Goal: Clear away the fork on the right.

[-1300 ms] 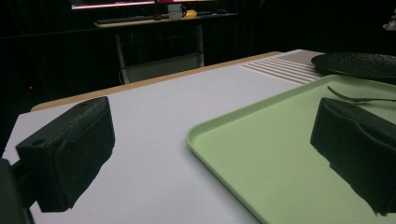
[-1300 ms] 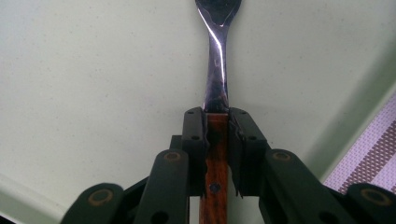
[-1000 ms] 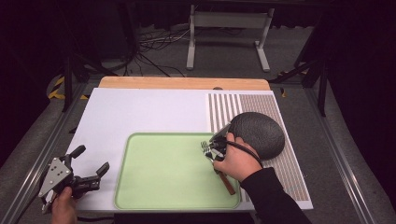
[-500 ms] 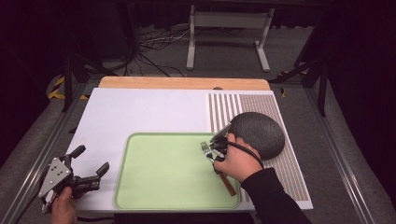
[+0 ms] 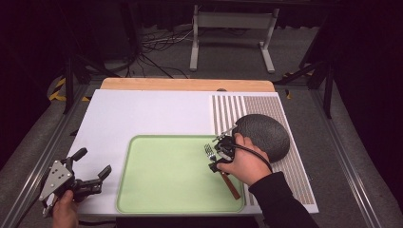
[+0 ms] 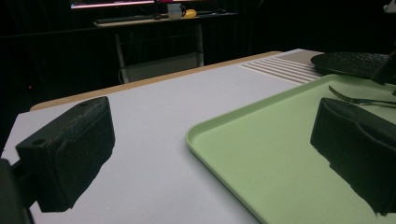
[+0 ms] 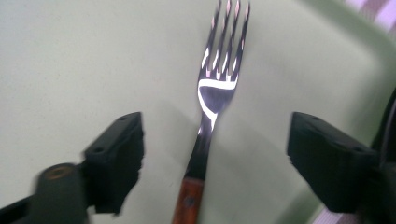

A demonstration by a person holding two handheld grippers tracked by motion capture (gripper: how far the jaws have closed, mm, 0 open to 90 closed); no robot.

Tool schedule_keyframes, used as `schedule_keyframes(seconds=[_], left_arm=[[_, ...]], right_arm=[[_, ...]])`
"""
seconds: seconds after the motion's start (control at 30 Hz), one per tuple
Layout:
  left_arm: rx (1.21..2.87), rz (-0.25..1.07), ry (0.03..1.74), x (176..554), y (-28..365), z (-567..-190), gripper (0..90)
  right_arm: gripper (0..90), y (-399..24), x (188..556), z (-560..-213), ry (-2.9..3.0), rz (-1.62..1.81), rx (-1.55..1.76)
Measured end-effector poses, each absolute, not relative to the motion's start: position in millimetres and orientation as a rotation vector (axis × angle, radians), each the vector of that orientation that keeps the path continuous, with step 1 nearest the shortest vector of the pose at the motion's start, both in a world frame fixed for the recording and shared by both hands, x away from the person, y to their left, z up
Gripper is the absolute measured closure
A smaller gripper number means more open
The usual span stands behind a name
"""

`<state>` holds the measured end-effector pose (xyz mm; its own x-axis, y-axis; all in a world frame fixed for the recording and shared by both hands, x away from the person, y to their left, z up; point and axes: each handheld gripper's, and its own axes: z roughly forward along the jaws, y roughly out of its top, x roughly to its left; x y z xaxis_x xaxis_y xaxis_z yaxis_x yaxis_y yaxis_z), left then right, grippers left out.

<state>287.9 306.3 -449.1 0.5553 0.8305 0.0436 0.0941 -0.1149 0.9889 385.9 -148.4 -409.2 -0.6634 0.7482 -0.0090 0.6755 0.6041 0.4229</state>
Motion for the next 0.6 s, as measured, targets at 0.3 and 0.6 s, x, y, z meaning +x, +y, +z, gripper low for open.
schedule_keyframes(seconds=[0.3, 0.6], left_arm=[[1.579, 0.758, 0.806, 287.9, 306.3, -449.1, 0.5], [1.579, 0.758, 0.807, 288.0, 306.3, -449.2, 0.5]], right_arm=[[19.5, -151.3, 383.9, -403.7, 2.594, 0.807, 1.155], [44.8, -152.9, 384.1, -402.7, 2.631, 0.810, 1.121]])
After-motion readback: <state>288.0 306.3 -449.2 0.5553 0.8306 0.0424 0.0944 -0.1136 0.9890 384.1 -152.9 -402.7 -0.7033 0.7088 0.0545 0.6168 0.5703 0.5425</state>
